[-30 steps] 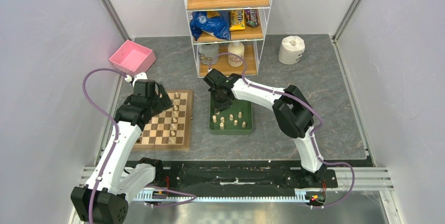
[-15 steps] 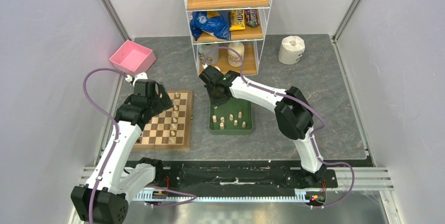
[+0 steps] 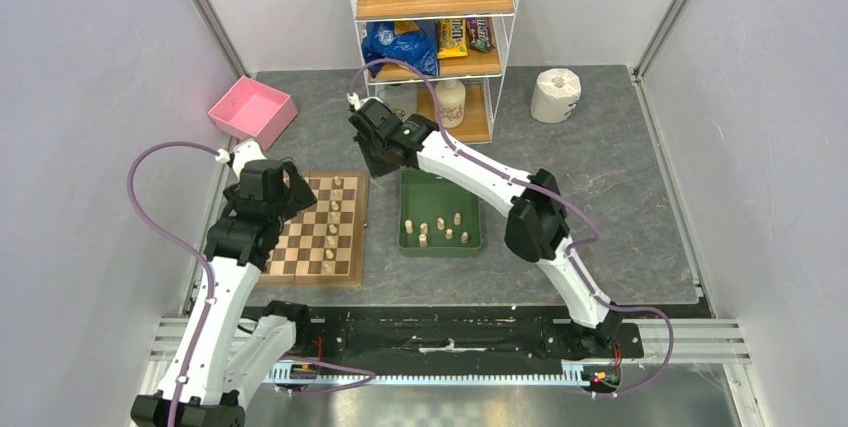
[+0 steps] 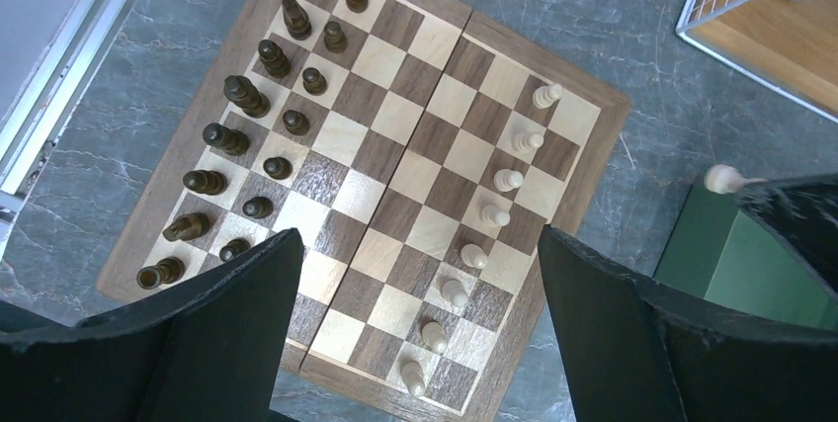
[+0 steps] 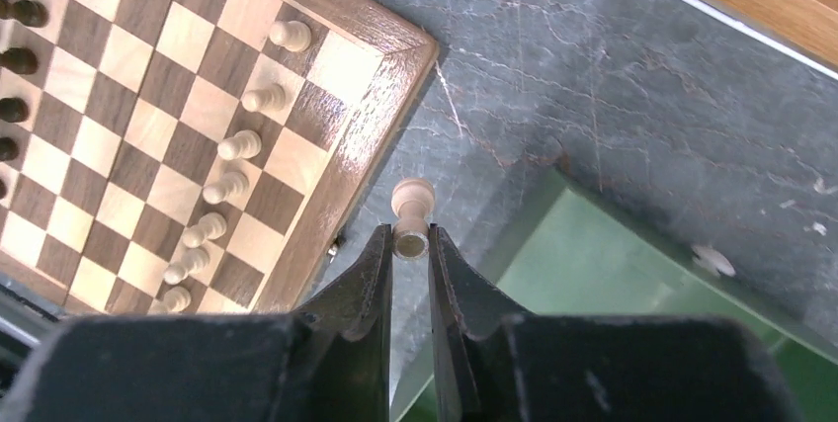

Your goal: Set up the chess pieces on the board

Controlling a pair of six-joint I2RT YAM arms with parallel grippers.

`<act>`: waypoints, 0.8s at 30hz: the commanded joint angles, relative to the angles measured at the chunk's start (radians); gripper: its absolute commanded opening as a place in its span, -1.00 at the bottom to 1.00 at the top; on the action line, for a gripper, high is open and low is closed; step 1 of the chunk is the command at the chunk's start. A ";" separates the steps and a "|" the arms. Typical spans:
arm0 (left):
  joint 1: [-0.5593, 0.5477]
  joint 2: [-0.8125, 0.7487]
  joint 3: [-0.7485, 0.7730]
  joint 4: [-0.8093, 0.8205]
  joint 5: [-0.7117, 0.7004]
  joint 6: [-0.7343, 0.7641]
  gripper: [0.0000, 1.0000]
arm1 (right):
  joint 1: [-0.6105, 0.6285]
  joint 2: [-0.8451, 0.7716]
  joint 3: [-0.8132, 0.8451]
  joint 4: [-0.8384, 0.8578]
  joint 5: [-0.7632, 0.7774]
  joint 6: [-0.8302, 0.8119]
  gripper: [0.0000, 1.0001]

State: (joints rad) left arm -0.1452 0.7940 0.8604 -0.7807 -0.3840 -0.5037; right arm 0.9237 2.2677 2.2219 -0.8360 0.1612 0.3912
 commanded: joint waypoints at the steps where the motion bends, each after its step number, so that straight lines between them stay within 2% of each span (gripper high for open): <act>1: 0.006 -0.032 -0.004 0.009 -0.047 -0.015 0.92 | 0.005 0.103 0.131 -0.067 -0.038 -0.057 -0.65; 8: 0.007 -0.039 -0.004 0.010 -0.046 -0.018 0.92 | 0.012 0.184 0.243 -0.067 -0.063 -0.099 -0.66; 14: 0.009 -0.038 -0.007 0.017 -0.030 -0.013 0.92 | 0.024 0.199 0.272 -0.058 -0.048 -0.107 -0.68; 20: 0.008 -0.041 -0.011 0.029 -0.003 -0.002 0.91 | 0.025 0.107 0.179 -0.055 -0.007 -0.082 -0.71; 24: 0.009 -0.037 -0.012 0.031 0.002 -0.001 0.91 | 0.024 -0.059 -0.030 -0.022 0.086 -0.068 -0.71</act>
State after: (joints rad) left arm -0.1413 0.7647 0.8471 -0.7811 -0.3893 -0.5041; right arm 0.9463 2.4149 2.3325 -0.8902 0.1432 0.3126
